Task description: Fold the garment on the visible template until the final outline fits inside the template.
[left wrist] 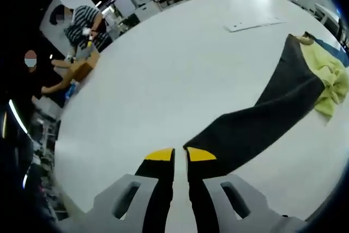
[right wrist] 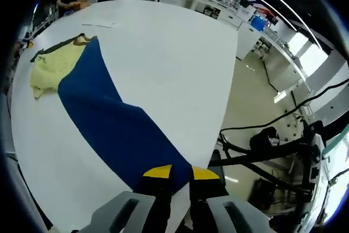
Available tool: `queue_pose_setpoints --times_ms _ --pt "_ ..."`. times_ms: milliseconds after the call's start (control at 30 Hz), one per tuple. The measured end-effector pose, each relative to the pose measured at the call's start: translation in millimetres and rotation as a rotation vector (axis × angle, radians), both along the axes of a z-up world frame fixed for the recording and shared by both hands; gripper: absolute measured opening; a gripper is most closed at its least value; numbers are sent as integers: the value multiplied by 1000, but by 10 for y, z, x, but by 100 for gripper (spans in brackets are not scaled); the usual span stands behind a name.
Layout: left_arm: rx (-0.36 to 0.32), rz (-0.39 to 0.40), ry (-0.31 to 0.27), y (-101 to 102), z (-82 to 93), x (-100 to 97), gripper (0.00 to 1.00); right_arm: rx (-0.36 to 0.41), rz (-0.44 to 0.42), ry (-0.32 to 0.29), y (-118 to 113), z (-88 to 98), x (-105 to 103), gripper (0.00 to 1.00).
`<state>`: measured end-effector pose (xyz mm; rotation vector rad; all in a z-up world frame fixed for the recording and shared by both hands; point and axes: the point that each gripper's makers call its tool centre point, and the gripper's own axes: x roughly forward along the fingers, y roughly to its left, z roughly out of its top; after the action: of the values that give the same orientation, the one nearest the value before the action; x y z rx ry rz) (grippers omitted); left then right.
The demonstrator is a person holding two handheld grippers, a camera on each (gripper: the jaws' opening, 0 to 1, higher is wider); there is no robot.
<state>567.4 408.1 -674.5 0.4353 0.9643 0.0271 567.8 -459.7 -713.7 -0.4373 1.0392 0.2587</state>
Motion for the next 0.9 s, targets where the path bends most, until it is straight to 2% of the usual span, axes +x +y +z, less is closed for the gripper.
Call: queue_pose_setpoints --times_ms 400,900 --pt "-30 -56 -25 -200 53 -38 5 41 56 -27 262 98 -25 13" --pt "-67 -126 -62 -476 160 -123 4 66 126 -56 550 242 -114 14"
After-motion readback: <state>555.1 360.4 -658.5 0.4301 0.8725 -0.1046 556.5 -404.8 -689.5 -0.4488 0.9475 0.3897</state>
